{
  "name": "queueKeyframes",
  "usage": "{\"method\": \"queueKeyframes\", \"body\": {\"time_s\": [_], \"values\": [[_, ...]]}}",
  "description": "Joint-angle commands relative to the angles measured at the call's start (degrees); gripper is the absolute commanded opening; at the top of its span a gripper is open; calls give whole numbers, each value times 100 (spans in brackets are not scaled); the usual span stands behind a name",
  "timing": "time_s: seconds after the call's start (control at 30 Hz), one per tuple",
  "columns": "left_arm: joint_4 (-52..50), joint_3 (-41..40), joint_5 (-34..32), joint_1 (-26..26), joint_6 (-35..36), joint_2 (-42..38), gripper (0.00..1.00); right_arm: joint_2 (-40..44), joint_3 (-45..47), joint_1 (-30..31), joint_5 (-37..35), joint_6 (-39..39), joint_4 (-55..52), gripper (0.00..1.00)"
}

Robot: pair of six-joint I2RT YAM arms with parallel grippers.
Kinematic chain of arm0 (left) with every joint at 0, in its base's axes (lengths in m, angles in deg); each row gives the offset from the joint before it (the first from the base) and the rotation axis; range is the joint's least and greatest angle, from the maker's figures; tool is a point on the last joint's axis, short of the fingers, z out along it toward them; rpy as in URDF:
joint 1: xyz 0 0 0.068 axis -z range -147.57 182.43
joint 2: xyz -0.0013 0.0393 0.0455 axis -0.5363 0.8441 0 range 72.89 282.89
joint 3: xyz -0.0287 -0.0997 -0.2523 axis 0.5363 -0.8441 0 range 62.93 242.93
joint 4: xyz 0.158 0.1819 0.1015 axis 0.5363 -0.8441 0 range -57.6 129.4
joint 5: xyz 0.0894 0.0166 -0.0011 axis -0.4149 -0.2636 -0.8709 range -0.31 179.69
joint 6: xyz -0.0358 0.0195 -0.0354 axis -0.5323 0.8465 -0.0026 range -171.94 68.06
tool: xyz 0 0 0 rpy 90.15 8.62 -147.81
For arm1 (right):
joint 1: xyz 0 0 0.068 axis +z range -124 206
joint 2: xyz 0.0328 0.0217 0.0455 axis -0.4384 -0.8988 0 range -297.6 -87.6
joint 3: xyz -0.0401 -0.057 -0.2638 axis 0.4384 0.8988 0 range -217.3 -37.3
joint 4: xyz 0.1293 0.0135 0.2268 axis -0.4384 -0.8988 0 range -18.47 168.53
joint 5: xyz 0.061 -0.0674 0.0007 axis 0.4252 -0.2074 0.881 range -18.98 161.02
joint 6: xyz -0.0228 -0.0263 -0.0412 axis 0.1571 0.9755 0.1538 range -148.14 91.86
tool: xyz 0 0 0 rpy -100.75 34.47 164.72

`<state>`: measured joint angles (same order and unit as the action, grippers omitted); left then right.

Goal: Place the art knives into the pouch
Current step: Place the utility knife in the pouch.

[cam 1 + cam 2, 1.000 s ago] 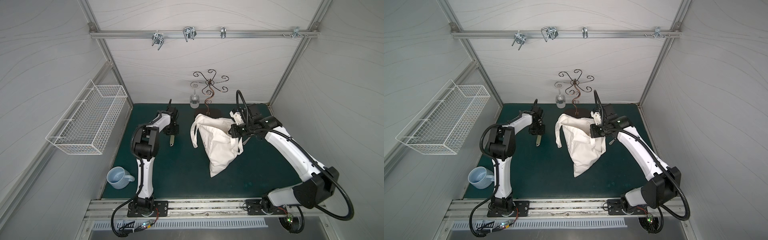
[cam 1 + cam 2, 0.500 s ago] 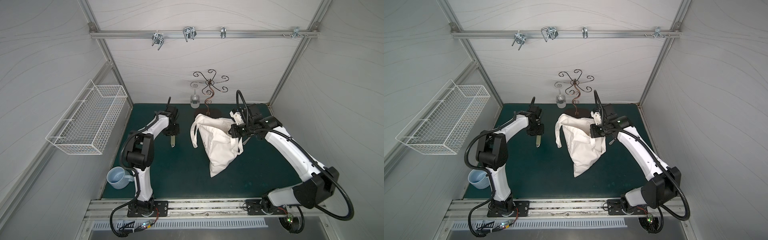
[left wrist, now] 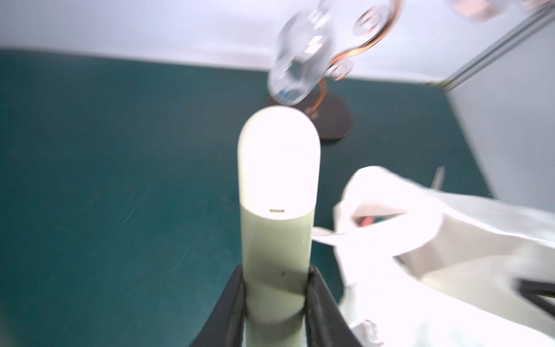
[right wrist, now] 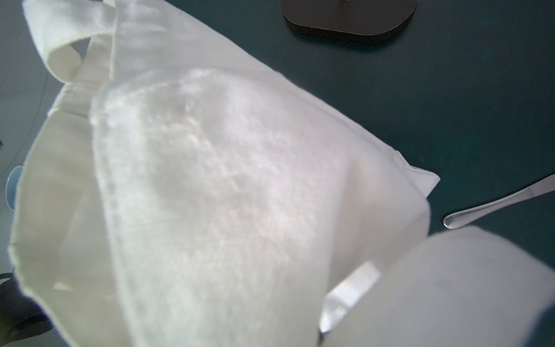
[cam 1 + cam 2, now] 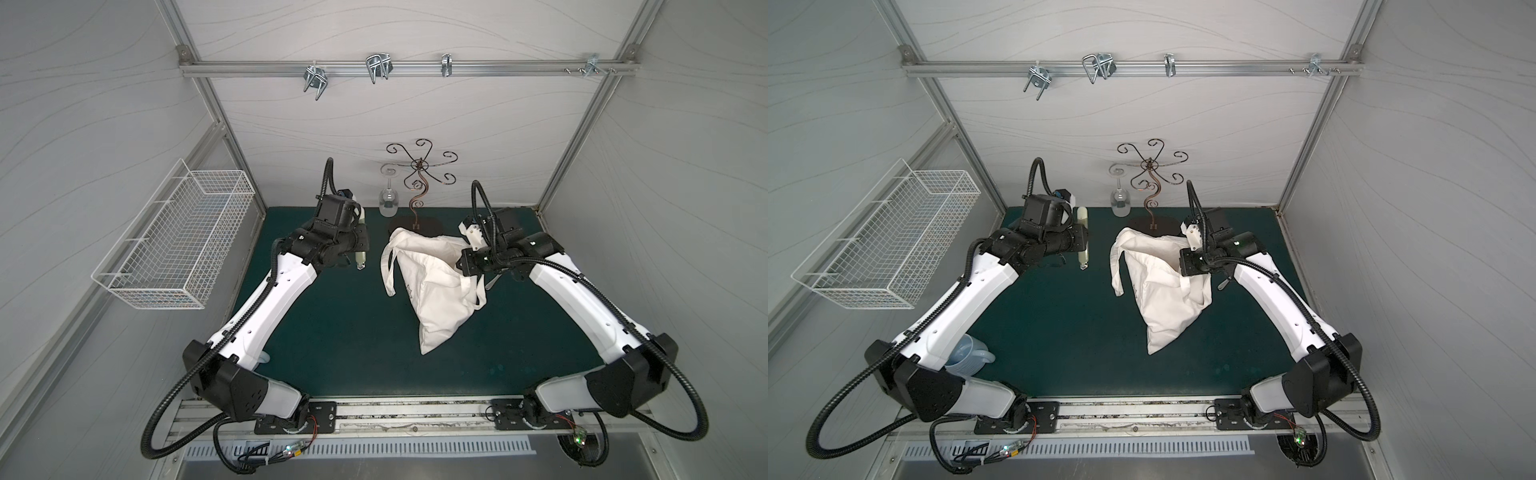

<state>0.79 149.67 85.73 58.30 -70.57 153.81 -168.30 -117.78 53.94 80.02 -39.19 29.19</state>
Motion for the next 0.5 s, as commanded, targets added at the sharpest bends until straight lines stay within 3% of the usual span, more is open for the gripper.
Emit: {"method": "queueKeyframes", "body": {"time_s": [0.0,0.23,0.47], "values": [[1282,53,402,268,135,-102,26,100,-19,78,-7,63,-171,0],[2770,79,687,1022,489,78,30,91,-63,86,-28,84,-218,0],[3595,206,863,1626,832,478,31,93,-50,87,-34,85,-220,0]]}}
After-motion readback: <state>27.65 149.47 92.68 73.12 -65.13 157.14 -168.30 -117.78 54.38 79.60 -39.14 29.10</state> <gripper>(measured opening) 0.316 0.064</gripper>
